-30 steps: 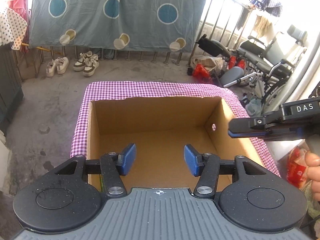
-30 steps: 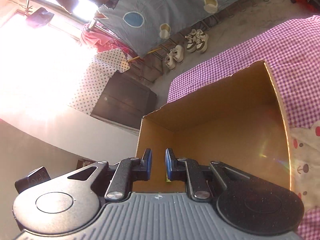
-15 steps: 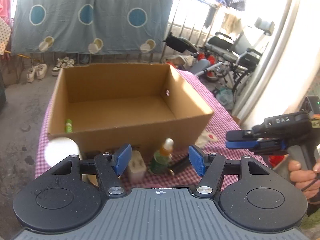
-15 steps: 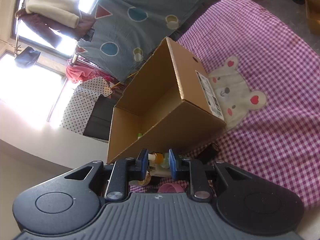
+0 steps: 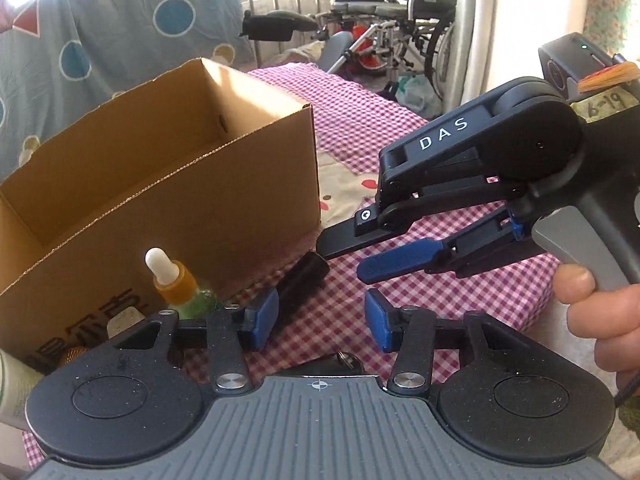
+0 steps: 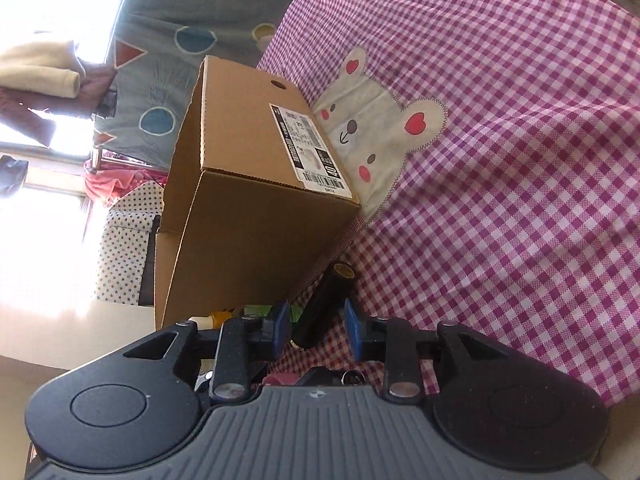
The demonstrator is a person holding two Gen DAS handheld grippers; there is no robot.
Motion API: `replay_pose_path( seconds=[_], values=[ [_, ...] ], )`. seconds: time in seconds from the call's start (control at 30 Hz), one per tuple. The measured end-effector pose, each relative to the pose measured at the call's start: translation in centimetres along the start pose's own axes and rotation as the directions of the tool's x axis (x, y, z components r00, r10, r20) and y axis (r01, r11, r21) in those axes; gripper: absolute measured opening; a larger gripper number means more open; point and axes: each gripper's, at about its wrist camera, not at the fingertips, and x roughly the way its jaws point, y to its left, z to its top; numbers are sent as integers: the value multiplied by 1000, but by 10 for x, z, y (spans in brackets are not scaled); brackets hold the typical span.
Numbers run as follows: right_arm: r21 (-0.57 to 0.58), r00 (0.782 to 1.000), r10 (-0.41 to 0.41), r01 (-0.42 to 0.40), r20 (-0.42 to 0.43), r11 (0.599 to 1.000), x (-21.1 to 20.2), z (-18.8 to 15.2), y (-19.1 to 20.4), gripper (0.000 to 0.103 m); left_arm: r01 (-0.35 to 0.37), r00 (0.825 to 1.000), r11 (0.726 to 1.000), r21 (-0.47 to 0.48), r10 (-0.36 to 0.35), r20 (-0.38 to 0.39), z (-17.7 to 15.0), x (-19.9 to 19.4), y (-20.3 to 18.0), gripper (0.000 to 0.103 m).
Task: Organize rigid objects
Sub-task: 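Move the right tool back to the black cylinder on the table, then close the right tool on the black cylinder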
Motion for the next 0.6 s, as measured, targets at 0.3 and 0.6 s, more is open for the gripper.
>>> replay_pose_path(
  seconds=[0.3, 0.6],
  values=[
    [48, 999, 39, -38, -18, 998, 15, 21, -22, 42, -25, 996, 999, -27, 23, -87, 9, 27, 7, 44],
    [56, 998, 68, -68, 13, 996, 0, 28, -37, 42, 40, 988, 993, -113, -56, -144, 19, 47, 8, 31]
  ],
)
